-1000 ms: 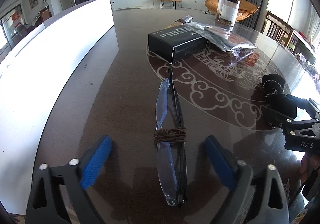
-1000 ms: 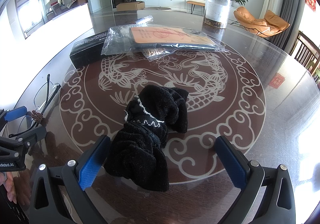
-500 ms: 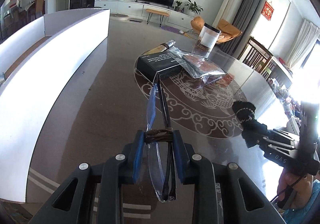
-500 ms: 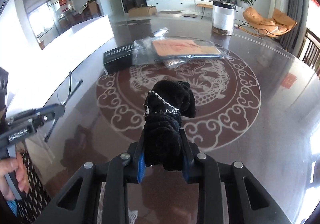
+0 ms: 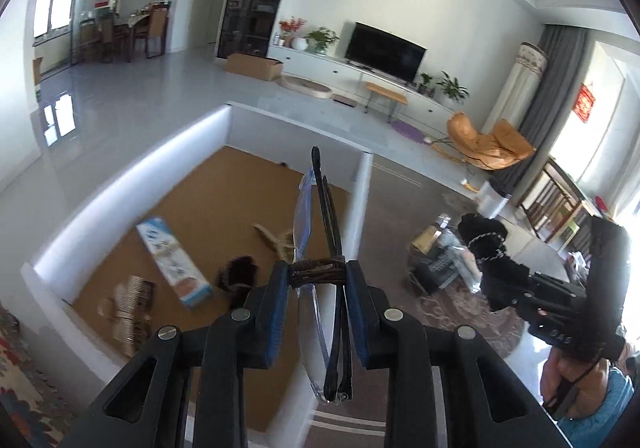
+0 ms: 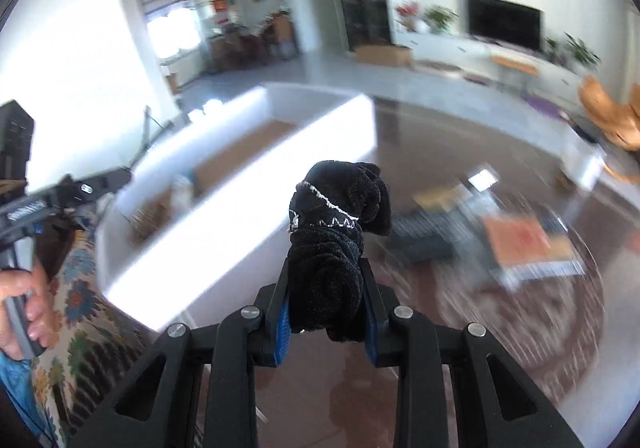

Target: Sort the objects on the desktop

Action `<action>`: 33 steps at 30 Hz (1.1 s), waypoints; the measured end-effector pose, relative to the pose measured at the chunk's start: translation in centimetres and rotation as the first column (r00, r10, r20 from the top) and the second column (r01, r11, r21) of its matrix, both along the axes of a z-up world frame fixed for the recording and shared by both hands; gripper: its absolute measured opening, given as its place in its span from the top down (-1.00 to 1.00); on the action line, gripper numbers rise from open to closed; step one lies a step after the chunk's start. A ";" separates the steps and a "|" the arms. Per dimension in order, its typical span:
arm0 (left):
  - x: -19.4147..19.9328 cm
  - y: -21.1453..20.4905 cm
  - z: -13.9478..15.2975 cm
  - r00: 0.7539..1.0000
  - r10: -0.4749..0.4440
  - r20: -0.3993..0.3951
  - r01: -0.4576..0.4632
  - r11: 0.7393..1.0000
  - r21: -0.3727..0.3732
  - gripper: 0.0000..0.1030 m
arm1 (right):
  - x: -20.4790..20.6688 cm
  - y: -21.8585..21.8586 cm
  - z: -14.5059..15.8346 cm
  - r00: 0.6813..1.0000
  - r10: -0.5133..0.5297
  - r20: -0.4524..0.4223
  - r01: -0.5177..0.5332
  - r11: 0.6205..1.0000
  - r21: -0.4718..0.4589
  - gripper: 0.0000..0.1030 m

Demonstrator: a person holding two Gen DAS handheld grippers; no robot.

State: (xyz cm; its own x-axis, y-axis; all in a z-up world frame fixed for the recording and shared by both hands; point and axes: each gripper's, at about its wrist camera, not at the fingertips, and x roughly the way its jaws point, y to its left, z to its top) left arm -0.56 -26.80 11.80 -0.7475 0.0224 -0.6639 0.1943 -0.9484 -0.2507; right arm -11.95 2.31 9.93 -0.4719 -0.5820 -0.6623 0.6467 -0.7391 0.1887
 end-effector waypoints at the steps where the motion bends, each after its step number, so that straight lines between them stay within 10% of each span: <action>1: -0.1 -1.9 -0.1 0.999 0.032 0.017 -0.032 0.999 0.002 0.46 | -0.5 -2.3 0.5 0.999 0.041 0.007 -0.041 0.999 -0.014 0.44; 7: -1.1 -7.8 -4.6 0.976 0.126 0.175 -0.128 0.992 -0.003 0.46 | -2.4 -16.6 -1.2 0.960 0.251 0.125 -0.253 0.968 -0.005 0.43; 15: -1.9 -9.9 -9.7 0.927 0.158 0.340 -0.164 0.986 -0.011 0.42 | 0.5 -25.3 -7.5 0.855 0.440 0.275 -0.491 0.857 0.154 0.34; 17: -2.2 -9.7 -10.3 0.913 0.183 0.365 -0.182 0.983 -0.038 0.30 | 0.9 -26.0 -8.7 0.855 0.438 0.278 -0.500 0.840 0.211 0.00; 18: -2.3 -9.9 -10.4 0.910 0.191 0.368 -0.188 0.981 -0.045 0.17 | 1.1 -26.0 -8.9 0.858 0.437 0.270 -0.497 0.838 0.226 -0.60; 20: -1.8 -9.6 -10.1 0.909 0.232 0.346 -0.219 0.973 -0.077 -0.41 | 1.8 -25.7 -8.3 0.868 0.451 0.208 -0.492 0.839 0.233 -0.97; 28: 1.4 -6.1 -5.7 0.956 0.266 0.123 -0.263 0.964 -0.040 -0.47 | 4.9 -15.1 -3.3 0.944 0.307 -0.124 -0.289 0.946 0.145 -1.00; 33: 1.3 2.5 -3.7 0.996 0.087 0.018 -0.087 0.996 0.009 -0.62 | 4.6 -1.4 -7.3 0.985 0.006 -0.172 0.020 0.988 0.150 -1.00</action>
